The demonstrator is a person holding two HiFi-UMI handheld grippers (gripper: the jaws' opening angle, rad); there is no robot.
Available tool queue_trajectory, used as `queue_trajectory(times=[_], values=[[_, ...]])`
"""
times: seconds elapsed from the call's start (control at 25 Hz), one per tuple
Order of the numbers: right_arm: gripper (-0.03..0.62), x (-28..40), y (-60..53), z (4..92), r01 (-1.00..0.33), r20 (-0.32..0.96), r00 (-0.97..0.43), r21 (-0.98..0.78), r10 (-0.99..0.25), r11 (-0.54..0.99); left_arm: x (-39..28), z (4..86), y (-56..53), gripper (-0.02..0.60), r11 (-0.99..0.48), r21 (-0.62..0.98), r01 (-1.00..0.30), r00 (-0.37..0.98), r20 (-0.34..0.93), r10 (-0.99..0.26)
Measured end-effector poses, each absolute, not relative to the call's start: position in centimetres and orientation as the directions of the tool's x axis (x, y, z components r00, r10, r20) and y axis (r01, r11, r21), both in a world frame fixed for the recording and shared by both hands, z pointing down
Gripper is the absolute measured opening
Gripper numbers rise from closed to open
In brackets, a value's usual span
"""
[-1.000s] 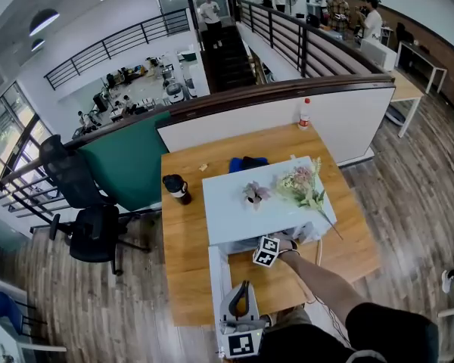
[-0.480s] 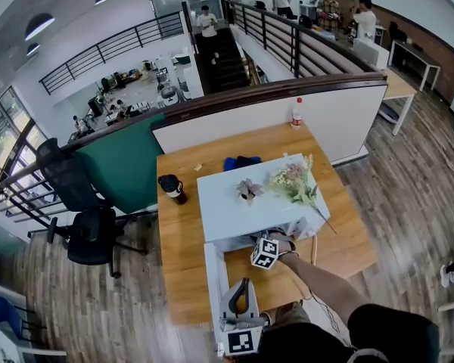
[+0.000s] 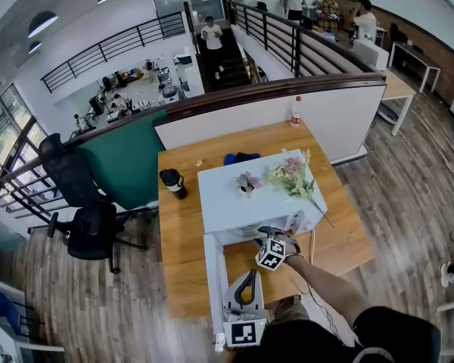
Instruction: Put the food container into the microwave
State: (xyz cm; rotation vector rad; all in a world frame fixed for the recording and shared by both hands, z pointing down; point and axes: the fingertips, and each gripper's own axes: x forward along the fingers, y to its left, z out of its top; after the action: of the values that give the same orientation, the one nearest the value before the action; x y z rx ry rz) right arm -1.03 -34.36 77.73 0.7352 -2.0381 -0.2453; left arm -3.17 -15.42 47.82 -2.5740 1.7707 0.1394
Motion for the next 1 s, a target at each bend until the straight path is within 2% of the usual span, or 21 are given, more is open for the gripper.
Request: queue_trajectory(times=[0.4,1.0], values=[[0.164,0.7,-31.6,76.0,-0.451,0.686,-0.409,0.421,-0.602,0.787,-1.9,47.4,-14.5,0.028,-0.397,0.062,-0.916,0.391,-0.098,-0.915],[0.163,-0.1,-27.7,68.4,-0.525,0.566,-0.498,0.406,-0.657,0.748,-2.4,46.7,-13.0,0.028,-0.395,0.056,-0.917,0.386,-0.126,-0.914]])
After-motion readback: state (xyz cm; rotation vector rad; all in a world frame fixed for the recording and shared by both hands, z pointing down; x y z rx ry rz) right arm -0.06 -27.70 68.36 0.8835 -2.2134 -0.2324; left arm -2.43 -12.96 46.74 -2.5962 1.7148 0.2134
